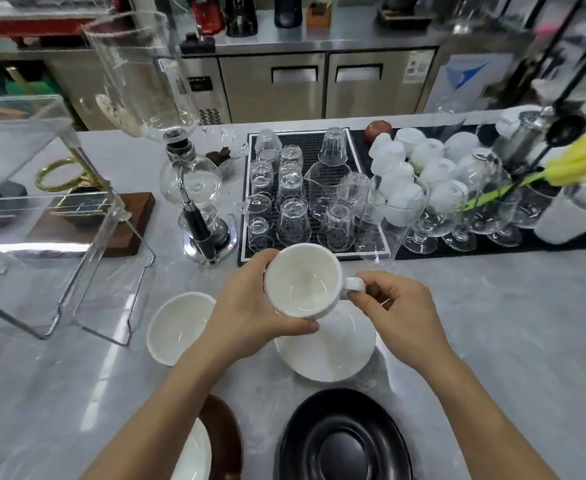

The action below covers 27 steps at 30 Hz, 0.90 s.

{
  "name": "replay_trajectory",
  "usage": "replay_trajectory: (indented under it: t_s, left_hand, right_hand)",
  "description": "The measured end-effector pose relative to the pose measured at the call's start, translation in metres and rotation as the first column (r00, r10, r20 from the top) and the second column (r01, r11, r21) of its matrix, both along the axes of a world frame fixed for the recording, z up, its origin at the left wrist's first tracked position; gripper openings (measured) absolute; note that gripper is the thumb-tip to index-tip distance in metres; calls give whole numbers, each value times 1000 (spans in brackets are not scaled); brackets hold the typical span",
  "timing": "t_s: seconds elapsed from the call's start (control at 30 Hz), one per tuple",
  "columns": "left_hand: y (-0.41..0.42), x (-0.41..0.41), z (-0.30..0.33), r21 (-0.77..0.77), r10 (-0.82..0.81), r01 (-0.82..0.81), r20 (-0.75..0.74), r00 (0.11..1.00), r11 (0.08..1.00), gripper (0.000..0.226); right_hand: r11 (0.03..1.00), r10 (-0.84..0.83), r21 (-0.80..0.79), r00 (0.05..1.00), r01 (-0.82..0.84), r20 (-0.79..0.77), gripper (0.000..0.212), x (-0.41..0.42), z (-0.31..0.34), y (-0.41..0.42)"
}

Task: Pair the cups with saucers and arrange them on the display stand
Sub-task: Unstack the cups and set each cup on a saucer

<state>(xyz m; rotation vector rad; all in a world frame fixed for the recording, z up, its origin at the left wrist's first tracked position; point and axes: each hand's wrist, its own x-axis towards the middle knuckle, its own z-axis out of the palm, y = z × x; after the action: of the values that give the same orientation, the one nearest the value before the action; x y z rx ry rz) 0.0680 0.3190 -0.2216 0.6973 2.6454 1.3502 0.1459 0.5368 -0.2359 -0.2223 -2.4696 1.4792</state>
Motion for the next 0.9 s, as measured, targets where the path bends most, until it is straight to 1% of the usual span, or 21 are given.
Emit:
replay_trajectory:
  t_s: [0.1, 0.4, 0.57, 0.77, 0.9]
  left_hand:
    - [5, -1, -6, -19, -6, 6, 26, 1000, 1000, 82]
    - [13, 1, -12, -54, -62, 68, 97, 993, 996, 88]
    - [14, 6, -16, -94, -75, 89, 148, 986, 992, 84]
    - [18, 13, -18, -172, -87, 114, 154, 984, 979, 80]
    - [21, 18, -17, -183, -80, 105, 136, 987, 978, 79]
  right_hand:
    - [999, -3, 33, 1000, 2, 17, 23, 5, -5, 5]
    - [1000, 22, 10, 997, -23, 70, 4, 20, -23, 13]
    - [998, 53, 29, 993, -57, 106, 13, 26, -32, 14]
    - [996, 66, 43, 986, -73, 155, 8, 34, -41, 18]
    - [996, 55, 58, 985, -65, 163, 12, 37, -44, 20]
